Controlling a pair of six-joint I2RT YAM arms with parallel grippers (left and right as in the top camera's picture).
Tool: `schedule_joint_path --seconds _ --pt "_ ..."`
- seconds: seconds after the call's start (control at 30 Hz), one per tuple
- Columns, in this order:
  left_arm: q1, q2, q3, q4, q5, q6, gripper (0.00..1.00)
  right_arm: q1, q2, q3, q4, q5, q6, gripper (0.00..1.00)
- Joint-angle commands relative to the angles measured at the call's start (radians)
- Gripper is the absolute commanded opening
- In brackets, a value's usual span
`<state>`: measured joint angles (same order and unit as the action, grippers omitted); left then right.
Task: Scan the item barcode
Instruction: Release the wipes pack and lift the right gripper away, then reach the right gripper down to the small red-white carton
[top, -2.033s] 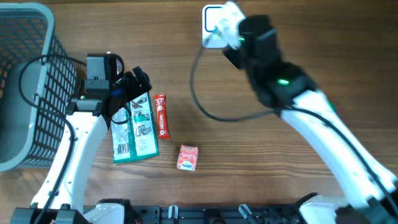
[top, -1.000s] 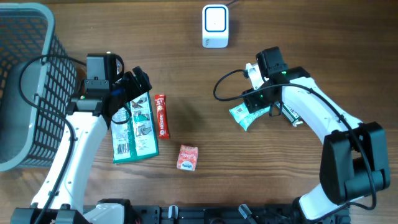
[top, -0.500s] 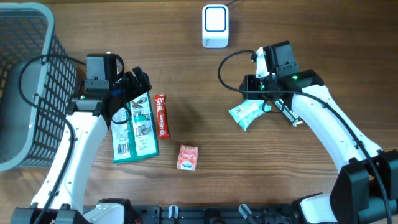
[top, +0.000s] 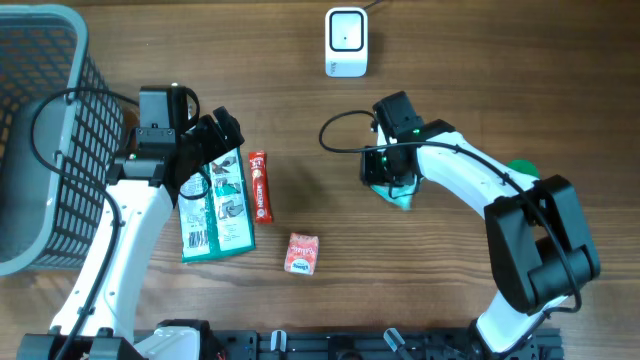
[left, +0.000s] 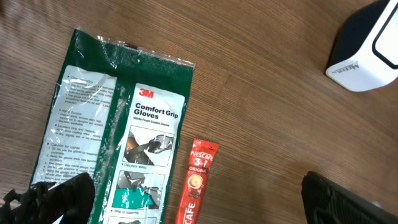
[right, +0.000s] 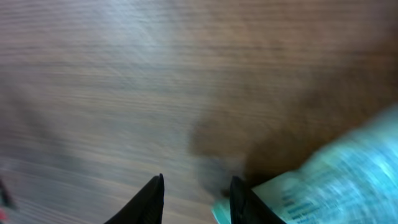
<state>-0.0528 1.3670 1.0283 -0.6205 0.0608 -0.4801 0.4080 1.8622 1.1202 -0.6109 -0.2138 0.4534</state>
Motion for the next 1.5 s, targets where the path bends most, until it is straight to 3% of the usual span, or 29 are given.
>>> schedule_joint_path --seconds 0.0,0.23,0.37,0.53,0.63,0.87,1.2,1.47 --pt "-0.002 -0.011 0.016 0.003 -0.01 0.004 1.0 -0.034 -0.018 -0.002 -0.08 0.127 0.013 0.36" --pt "-0.002 -0.011 0.016 0.003 -0.01 0.004 1.0 -0.093 -0.084 -0.002 -0.202 0.192 -0.1 0.36" --pt "-0.002 -0.011 0.016 0.003 -0.01 0.004 1.0 -0.093 -0.136 0.006 -0.174 0.02 -0.209 0.37" --pt "-0.002 -0.011 0.016 0.003 -0.01 0.004 1.0 -0.091 -0.189 0.007 -0.096 -0.297 -0.214 0.38" --pt "-0.002 -0.011 0.016 0.003 -0.01 0.004 1.0 -0.08 -0.196 0.007 -0.072 -0.38 -0.214 0.39" --pt "-0.002 -0.011 0.016 0.003 -0.01 0.004 1.0 -0.051 -0.195 0.006 -0.036 -0.363 -0.205 0.41" --pt "-0.002 -0.011 0.016 0.003 -0.01 0.004 1.0 0.081 -0.193 0.003 0.136 -0.257 -0.04 0.41" --pt "-0.002 -0.011 0.016 0.003 -0.01 0.004 1.0 0.28 -0.172 0.003 0.066 -0.062 0.072 0.42"
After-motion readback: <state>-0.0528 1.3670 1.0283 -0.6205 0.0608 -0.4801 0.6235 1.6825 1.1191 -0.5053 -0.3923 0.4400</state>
